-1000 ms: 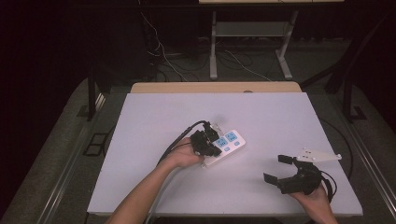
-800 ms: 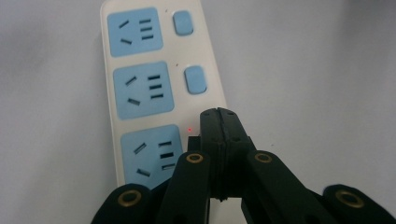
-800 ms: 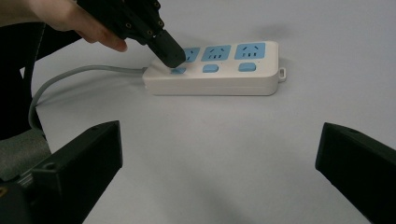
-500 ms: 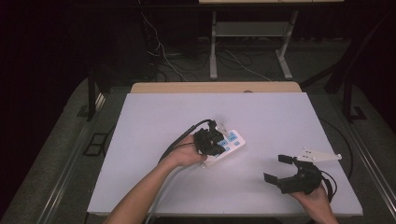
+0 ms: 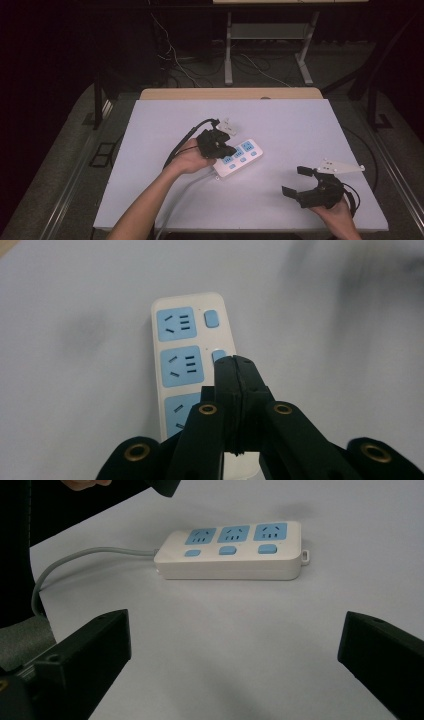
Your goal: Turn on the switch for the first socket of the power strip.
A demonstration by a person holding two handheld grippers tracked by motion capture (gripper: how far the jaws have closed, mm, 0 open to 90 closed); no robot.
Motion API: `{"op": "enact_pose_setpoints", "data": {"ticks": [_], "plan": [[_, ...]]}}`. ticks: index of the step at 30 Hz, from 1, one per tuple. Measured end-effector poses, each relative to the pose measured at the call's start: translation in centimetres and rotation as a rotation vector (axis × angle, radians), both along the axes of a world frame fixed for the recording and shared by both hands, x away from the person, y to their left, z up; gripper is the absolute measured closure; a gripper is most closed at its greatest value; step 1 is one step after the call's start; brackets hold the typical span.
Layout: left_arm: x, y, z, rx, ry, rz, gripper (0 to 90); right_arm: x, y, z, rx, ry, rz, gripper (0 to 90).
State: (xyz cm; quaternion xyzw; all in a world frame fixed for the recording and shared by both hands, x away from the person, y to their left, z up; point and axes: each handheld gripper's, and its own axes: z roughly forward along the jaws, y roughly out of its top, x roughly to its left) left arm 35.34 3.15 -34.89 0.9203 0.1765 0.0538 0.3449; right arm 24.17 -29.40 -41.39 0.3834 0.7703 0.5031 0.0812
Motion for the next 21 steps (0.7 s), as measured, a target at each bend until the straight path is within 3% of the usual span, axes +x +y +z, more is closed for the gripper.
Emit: {"op": "enact_pose_setpoints", "data": {"ticks": [8,12,16,17,21], "plan": [[-0.2,1.6,1.1,-0.03,0.006,0.024,82.8,-0.1,-0.1,0.0,0.005,0.001,-0.003,0.2],[-0.4,2.5,1.6,-0.061,0.017,0.037,65.2,-0.1,-0.1,0.0,0.004,0.0,-0.004,0.2],[-0.4,3.5,2.0,-0.077,0.025,0.09,35.4,-0.1,-0.1,0.0,0.007,0.001,-0.004,0.2],[-0.4,3.8,2.0,-0.082,0.027,0.094,35.4,-0.1,-0.1,0.0,0.007,0.001,-0.004,0.2],[-0.7,5.1,1.8,-0.1,0.044,0.1,20.1,-0.1,0.0,0.0,0.003,0.002,-0.002,0.2]]}}
